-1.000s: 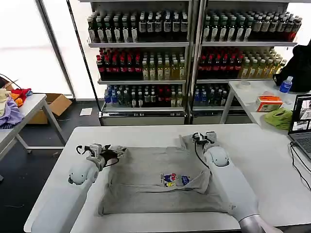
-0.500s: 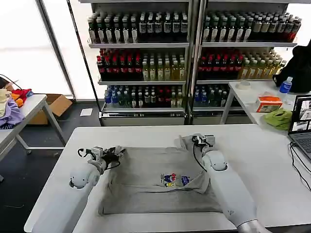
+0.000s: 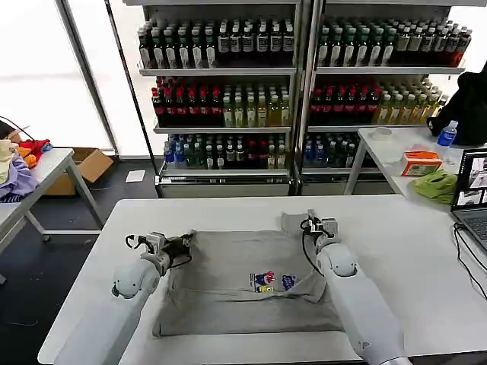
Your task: Fold and organize the clothes.
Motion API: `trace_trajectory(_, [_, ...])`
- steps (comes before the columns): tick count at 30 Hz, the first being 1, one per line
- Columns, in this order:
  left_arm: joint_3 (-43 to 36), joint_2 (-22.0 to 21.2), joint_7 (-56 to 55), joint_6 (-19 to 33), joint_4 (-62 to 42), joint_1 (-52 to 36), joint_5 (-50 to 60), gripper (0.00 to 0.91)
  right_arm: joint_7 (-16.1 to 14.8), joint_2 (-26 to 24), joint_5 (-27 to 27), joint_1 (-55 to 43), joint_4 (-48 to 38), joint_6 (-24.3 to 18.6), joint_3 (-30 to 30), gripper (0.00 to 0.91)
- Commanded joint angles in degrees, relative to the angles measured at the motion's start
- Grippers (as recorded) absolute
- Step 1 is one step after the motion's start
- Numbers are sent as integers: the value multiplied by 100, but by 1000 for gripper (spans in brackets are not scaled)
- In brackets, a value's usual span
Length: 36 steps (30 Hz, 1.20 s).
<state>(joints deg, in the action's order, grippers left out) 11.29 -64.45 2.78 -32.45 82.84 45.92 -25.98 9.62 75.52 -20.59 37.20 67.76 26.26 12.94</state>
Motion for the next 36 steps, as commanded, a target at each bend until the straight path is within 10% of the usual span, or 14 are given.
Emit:
trace_trajectory(1, [107,-31,-61,94,105,-35,-39,0,5,8,-33,70,186,-40,54,0])
trace_trajectory(36, [650,398,-90,480,2019,1600,30,10,379,-512,-331,2292,3730,208,800,0])
